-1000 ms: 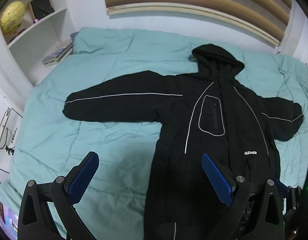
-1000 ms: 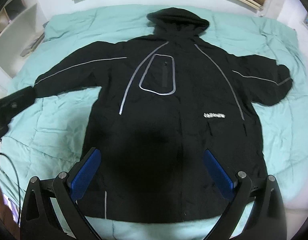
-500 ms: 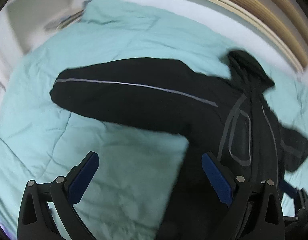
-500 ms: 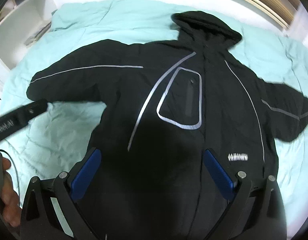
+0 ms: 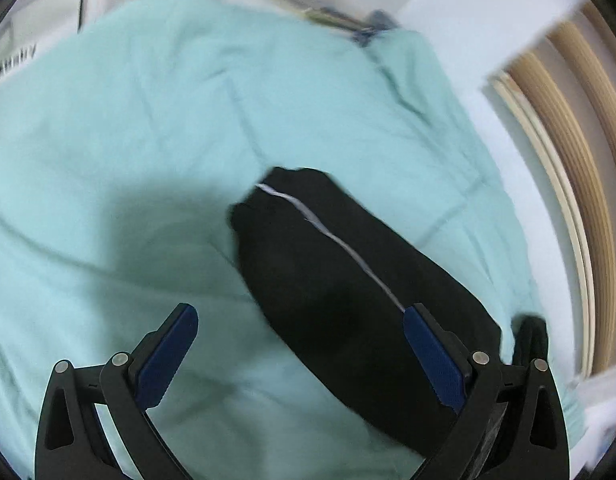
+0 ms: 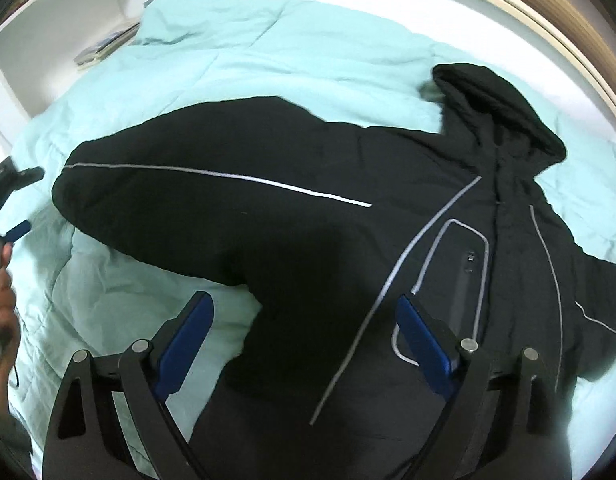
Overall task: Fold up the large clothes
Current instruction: 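Grasp the black jacket sleeve cuff with the left gripper and lift it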
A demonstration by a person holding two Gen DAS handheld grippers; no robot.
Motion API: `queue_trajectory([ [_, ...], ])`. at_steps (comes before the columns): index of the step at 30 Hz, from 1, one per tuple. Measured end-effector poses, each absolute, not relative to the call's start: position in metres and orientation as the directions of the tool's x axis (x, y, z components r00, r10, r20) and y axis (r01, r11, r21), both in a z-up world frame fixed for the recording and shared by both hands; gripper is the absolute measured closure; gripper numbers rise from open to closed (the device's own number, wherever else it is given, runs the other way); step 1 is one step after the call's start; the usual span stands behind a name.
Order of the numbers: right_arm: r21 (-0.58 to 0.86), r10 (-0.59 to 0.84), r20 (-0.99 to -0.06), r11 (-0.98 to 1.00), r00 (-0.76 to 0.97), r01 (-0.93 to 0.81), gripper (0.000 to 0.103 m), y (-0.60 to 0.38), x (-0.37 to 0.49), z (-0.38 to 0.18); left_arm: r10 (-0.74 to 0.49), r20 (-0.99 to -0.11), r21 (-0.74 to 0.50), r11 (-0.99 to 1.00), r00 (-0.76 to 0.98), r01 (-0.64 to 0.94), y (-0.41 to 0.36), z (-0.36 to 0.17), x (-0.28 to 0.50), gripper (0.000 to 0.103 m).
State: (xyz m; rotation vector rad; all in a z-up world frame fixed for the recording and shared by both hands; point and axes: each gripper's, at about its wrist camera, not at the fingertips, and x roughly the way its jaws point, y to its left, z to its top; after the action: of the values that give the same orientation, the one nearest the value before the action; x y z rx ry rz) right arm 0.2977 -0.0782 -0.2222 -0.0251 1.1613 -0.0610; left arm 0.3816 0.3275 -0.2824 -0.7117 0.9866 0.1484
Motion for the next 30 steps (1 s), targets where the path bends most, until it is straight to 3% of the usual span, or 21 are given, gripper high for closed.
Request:
queue_trajectory([
  [5, -0.057, -0.058, -0.929, 0.998, 0.365, 0.014, 0.009, -0.071, 0.294, -0.236, -0.260, -0.788, -0.552, 0.701, 0.559, -0.452, 0.351, -0.324, 0.405, 0.001],
  [12, -0.091, -0.095, -0.912, 0.995, 0.398, 0.030, 0.009, -0.077, 0.312, -0.240, -0.248, -0.778, -0.532, 0.749, 0.577, -0.396, 0.329, -0.324, 0.421, 0.003],
  [13, -0.091, -0.098, -0.905, 0.995, 0.413, 0.035, 0.010, -0.078, 0.318, -0.240, -0.246, -0.777, -0.524, 0.763, 0.579, -0.378, 0.325, -0.322, 0.424, 0.017],
  [14, -0.093, -0.101, -0.897, 0.995, 0.431, 0.041, 0.011, -0.078, 0.328, -0.240, -0.248, -0.781, -0.514, 0.777, 0.573, -0.365, 0.323, -0.321, 0.423, 0.039],
  [15, -0.093, -0.103, -0.893, 0.995, 0.438, 0.043, 0.012, -0.079, 0.334, -0.240, -0.229, -0.797, -0.479, 0.804, 0.558, -0.353, 0.318, -0.319, 0.427, 0.050],
  [16, -0.087, -0.097, -0.888, 0.995, 0.449, 0.044, 0.013, -0.078, 0.344, -0.241, -0.223, -0.797, -0.468, 0.815, 0.561, -0.341, 0.316, -0.315, 0.430, 0.070],
  [17, -0.079, -0.091, -0.885, 0.996, 0.456, 0.045, 0.014, -0.078, 0.351, -0.242, -0.212, -0.793, -0.455, 0.830, 0.571, -0.322, 0.312, -0.308, 0.430, 0.077],
  [18, -0.069, -0.082, -0.882, 0.997, 0.463, 0.044, 0.015, -0.078, 0.356, -0.243, -0.193, -0.784, -0.439, 0.844, 0.591, -0.307, 0.309, -0.297, 0.426, 0.079],
  [19, -0.048, -0.062, -0.878, 0.998, 0.474, 0.042, 0.025, -0.078, 0.362, -0.244, -0.182, -0.770, -0.435, 0.851, 0.611, -0.294, 0.309, -0.286, 0.421, 0.081],
  [20, -0.033, -0.050, -0.872, 0.998, 0.488, 0.045, 0.043, -0.079, 0.369, -0.244, -0.178, -0.758, -0.437, 0.853, 0.628, -0.286, 0.308, -0.277, 0.416, 0.082],
  [21, -0.035, -0.057, -0.869, 0.998, 0.491, 0.055, 0.049, -0.080, 0.372, -0.246, -0.175, -0.734, -0.445, 0.854, 0.656, -0.270, 0.308, -0.262, 0.406, 0.082],
  [26, -0.026, -0.115, -0.885, 0.980, 0.452, 0.200, 0.053, -0.106, 0.382, -0.272, -0.155, -0.728, -0.412, 0.877, 0.668, -0.245, 0.304, -0.241, 0.383, 0.082],
  [30, -0.023, -0.066, -0.954, 0.989, 0.293, 0.148, 0.054, -0.104, 0.397, -0.326, -0.174, -0.741, -0.386, 0.901, 0.648, -0.199, 0.287, -0.242, 0.382, 0.083],
])
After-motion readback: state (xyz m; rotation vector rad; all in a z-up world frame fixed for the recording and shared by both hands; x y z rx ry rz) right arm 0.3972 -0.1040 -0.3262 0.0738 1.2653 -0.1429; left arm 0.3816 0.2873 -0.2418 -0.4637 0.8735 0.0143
